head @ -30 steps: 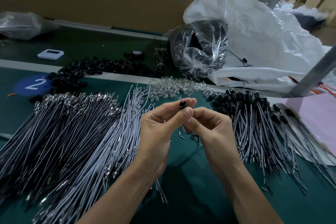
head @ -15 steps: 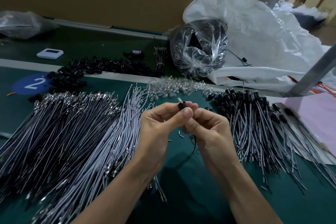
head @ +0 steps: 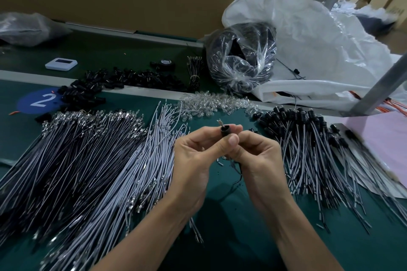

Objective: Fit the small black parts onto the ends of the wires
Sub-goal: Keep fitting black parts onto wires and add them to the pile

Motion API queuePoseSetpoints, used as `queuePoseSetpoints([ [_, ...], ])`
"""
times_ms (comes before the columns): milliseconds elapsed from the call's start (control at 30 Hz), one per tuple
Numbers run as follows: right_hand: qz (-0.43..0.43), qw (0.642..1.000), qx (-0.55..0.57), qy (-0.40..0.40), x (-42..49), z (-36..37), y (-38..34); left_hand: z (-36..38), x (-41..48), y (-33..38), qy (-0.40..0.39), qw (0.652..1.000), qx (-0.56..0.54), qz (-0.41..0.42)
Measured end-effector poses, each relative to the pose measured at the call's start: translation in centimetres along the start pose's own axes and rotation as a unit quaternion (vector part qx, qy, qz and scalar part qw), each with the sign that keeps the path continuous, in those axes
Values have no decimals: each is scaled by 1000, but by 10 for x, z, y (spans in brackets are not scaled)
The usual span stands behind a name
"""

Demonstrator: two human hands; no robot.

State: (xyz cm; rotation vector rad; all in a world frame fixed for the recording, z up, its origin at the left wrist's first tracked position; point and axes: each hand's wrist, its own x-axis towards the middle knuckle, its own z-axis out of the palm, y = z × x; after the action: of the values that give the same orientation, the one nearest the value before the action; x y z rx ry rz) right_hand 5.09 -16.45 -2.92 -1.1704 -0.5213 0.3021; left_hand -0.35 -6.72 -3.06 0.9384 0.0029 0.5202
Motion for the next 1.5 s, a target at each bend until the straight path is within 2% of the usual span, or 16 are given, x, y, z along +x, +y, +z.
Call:
queuePoseSetpoints([
  [267, -5, 1000, -1, -24, 2, 2, -4, -2, 2, 5, -8, 1000, -22, -5],
  [367, -25, 998, -48, -15, 2, 2, -6, -3, 5, 6, 30, 999, -28, -12],
  [567, -41, 990, -134, 9, 2, -1, -6, -7, 8, 9, 58, 998, -3, 6],
  [767, -67, 991, -109, 23, 1, 2, -5, -2, 6, 3, 38, 999, 17, 1],
  [1067, -40, 982, -186, 0, 2, 0, -3, -3, 7, 3, 51, 998, 18, -14],
  [1267, -53, 982, -179, 33, 2, -3, -4, -4, 8, 3, 15, 998, 54, -17],
  [1433, -67, 977, -189, 76, 3, -3, -8, -5, 10, 2, 54, 996, 66, -4],
  [1500, -74, 974, -196, 85, 2, -6, -12, -6, 11, 2, 44, 993, 108, 0],
])
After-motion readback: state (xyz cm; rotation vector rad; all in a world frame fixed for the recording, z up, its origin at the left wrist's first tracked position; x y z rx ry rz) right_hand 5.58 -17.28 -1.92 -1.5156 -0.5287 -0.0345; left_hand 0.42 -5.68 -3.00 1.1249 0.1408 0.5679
